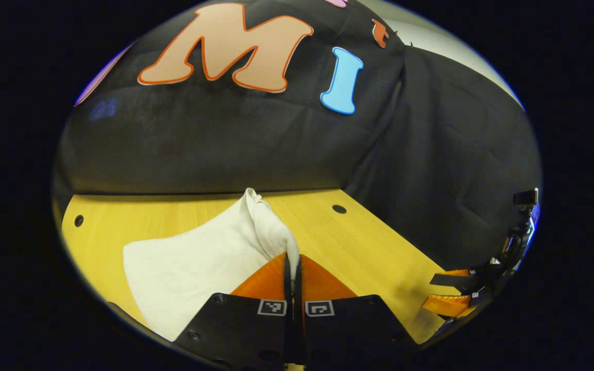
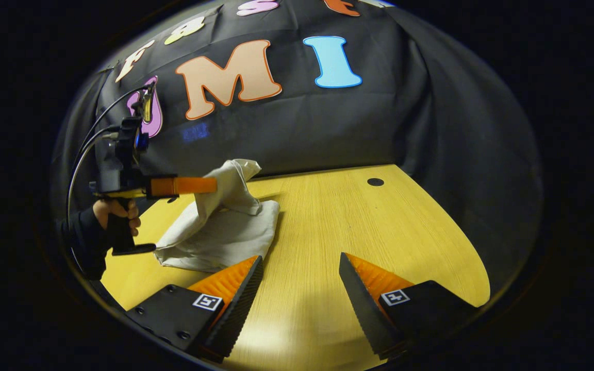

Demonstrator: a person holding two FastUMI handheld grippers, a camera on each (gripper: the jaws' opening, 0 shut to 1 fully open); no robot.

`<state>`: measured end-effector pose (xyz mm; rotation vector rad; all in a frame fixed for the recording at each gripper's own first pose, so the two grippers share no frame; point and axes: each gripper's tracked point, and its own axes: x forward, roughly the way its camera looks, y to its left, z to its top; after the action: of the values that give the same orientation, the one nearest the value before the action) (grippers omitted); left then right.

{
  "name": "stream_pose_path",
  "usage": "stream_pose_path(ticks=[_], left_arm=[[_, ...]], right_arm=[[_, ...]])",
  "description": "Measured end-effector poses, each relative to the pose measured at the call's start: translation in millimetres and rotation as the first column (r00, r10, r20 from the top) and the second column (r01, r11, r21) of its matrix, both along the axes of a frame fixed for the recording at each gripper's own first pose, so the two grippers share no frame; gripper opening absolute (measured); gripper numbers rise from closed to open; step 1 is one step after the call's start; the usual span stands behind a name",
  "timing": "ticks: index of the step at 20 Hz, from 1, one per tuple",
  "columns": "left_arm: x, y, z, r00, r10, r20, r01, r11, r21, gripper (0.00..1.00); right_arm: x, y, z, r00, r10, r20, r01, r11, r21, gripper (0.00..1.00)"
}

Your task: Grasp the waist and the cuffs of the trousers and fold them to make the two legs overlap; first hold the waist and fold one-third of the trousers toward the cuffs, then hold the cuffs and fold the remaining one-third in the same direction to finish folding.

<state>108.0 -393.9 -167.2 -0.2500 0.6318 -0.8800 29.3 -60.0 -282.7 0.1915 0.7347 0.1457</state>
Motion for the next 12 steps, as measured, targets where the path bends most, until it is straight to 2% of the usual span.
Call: stream_pose_path(ticks=[3,7,8,10,11,12], left_arm=[[-18.4,-4.9,-24.5,0.999,-0.025,-0.035,0.026,0.999,0.035,0.00],[-40.4,-4.3,-49.5,0.998,-0.062,-0.014,0.064,0.990,0.123,0.00],[-45.4,-5.3,-53.0,0.998,-0.066,-0.003,0.066,0.989,0.132,0.03],[-50.0,-4.8,-45.3,0.997,-0.064,0.038,0.058,0.989,0.137,0.16],[-52.8,-4.7,-39.5,0.996,-0.066,0.061,0.057,0.989,0.134,0.36],[-53.8,-1.6,-34.9,0.995,-0.057,0.086,0.044,0.988,0.145,0.51]], right_arm=[[-1.3,-1.9,-5.4,1.000,-0.003,-0.006,0.003,1.000,0.008,0.95],[2.0,1.4,-9.2,1.000,0.016,-0.005,-0.016,1.000,0.022,0.95],[4.7,3.6,-10.6,1.000,0.025,-0.003,-0.025,0.999,0.029,0.95],[8.5,8.9,-10.7,0.999,0.043,0.003,-0.043,0.998,0.048,0.95],[11.0,11.3,-9.3,0.999,0.049,0.010,-0.049,0.997,0.057,0.95],[14.7,13.2,-6.3,0.998,0.053,0.020,-0.054,0.996,0.065,0.96]])
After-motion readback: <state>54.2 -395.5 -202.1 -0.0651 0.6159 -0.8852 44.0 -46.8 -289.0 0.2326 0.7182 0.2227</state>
